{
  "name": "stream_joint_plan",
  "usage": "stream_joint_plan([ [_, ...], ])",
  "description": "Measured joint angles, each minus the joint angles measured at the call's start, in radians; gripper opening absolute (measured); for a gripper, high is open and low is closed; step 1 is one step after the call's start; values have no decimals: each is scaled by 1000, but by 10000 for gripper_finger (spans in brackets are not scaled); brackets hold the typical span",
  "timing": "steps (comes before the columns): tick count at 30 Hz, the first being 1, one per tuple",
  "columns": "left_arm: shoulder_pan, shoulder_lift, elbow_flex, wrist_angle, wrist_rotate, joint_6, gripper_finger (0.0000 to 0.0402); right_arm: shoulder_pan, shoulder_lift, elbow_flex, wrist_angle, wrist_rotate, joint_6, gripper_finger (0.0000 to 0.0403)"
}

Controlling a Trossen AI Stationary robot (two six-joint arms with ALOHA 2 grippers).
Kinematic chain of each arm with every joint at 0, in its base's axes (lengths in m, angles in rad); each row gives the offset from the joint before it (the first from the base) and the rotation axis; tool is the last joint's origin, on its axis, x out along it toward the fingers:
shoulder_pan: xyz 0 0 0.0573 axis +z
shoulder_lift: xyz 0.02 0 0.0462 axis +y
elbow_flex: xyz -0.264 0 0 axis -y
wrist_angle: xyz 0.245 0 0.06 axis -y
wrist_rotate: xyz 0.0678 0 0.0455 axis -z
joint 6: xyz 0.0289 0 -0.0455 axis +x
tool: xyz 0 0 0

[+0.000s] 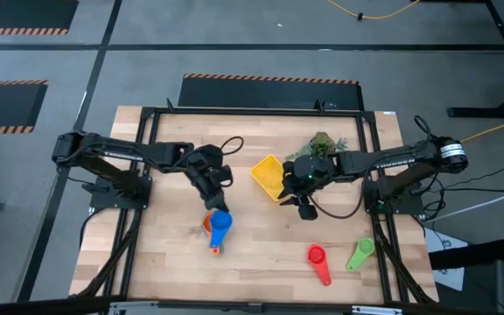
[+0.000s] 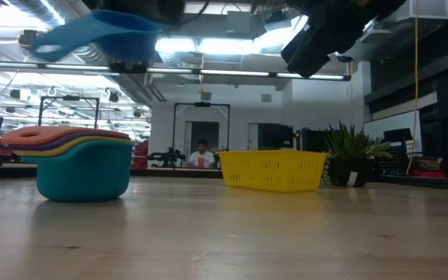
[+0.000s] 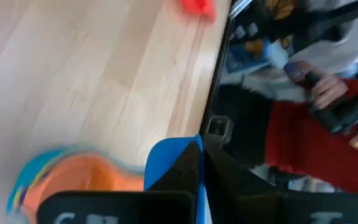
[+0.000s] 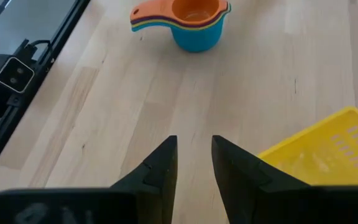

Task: Nest measuring cups in basket
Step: Stack the blue measuring cup on top of the orange measuring cup

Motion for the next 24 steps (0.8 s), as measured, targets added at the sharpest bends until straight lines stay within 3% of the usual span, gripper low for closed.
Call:
stream_joint_plan([
  [12,-96,11,-49,40,-99,-41,5,0,0,0,5,0,0,103],
  [24,-99,4,-290,449,-70,-213,5,0,0,0,3,0,0,103],
])
